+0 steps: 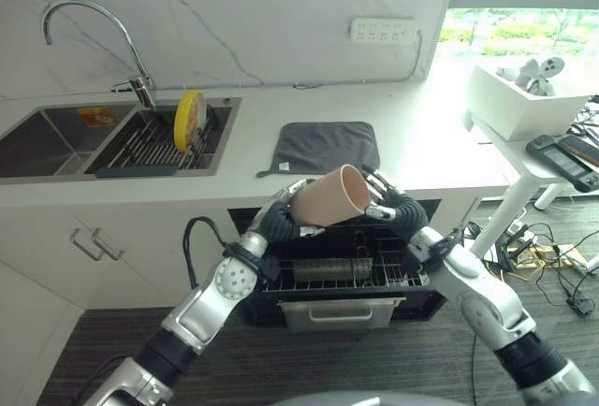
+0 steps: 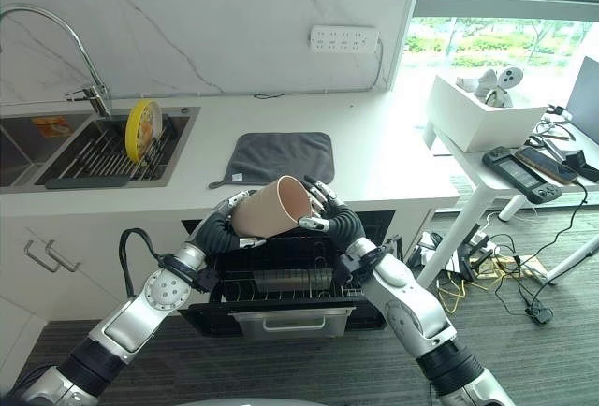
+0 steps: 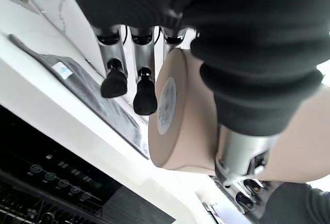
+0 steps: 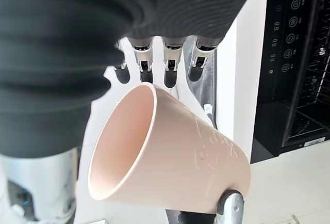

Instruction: Place the dishes in the dishwasher.

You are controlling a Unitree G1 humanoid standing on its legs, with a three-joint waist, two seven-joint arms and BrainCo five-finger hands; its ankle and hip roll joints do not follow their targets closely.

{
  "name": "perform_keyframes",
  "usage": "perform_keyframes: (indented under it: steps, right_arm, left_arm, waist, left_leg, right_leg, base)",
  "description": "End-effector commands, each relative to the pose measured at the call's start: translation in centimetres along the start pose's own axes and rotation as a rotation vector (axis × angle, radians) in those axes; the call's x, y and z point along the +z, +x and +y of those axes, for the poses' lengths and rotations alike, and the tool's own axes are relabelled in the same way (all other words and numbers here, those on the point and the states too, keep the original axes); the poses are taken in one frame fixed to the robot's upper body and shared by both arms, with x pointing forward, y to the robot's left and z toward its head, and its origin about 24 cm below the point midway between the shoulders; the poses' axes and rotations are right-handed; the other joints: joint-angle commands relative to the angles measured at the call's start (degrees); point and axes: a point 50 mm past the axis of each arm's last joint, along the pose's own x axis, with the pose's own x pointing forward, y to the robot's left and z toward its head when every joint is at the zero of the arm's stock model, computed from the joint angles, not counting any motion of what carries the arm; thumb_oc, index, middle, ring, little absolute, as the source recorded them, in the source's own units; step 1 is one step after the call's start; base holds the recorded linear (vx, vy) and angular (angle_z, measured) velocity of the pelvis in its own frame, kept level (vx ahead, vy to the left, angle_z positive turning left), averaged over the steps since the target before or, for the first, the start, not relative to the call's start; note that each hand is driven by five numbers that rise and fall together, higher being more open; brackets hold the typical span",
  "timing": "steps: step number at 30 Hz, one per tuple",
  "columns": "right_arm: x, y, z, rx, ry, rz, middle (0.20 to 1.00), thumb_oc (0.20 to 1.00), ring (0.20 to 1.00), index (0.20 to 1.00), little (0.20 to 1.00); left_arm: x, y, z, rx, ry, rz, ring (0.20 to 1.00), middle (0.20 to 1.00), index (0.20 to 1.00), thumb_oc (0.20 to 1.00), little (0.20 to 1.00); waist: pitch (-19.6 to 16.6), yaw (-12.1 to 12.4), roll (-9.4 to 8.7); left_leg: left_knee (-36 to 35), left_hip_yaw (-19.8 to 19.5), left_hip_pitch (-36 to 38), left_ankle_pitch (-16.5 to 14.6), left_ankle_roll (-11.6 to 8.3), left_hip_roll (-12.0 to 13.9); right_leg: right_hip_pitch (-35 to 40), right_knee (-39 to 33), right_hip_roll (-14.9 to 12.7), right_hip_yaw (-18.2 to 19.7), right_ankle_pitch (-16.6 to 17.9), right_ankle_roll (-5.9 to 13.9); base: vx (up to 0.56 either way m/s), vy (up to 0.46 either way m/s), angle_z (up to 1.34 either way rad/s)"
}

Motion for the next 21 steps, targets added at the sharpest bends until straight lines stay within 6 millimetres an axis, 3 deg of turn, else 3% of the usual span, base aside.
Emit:
perform_keyframes:
  steps: [1,7,17,21]
  right_arm:
    - [2.5,1.3,1.6,0.099,-0.044,-0.087,1.0,1.0,1.0,1.0,1.0]
    - [2.5,1.8,2.0,0.106,-0.017,-0.082,1.0,1.0,1.0,1.0,1.0]
    - [2.7,2.2,2.6,0.117,0.057,-0.113,1.0,1.0,1.0,1.0,1.0]
    - [2.5,2.4,2.7,0.101,0.103,-0.137,1.0,1.0,1.0,1.0,1.0]
  left_arm:
    - [2.9,2.6,1.9,0.06,0.031,-0.144,0.2,0.2,0.2,0.2,0.2]
    - [2.7,3.0,1.5,0.035,0.007,-0.116,0.2,0.2,0.2,0.2,0.2]
    - [2.0,3.2,0.2,-0.013,-0.248,-0.043,0.2,0.2,0.2,0.2,0.2]
    - [2.1,3.3,-0.2,-0.008,-0.254,-0.058,0.2,0.2,0.2,0.2,0.2]
  waist:
    - [0.15,1.42,-0.47]
    - [0.1,1.55,-0.38]
    - [0.17,1.63,-0.3]
    - [0.09,1.69,-0.29]
  left_leg:
    - [0.33,-3.12,1.64,-4.82,-0.61,2.14]
    - [0.33,-3.24,1.75,-4.86,-0.55,2.11]
    - [0.33,-3.0,2.0,-4.74,-0.6,2.25]
    - [0.33,-2.89,2.0,-4.73,-0.58,2.34]
  right_leg:
    - [0.12,0.29,-1.65,-1.96,-1.43,2.45]
    - [0.32,0.29,-1.66,-2.01,-1.55,2.41]
    - [0.57,0.29,-1.82,-2.51,-1.49,2.43]
    - [0.62,0.29,-1.82,-2.79,-1.57,2.38]
  base:
    - [0.0,0.0,0.0]
    - [0.0,0.0,0.0]
    - [0.0,0.0,0.0]
    - [0.0,0.0,0.0]
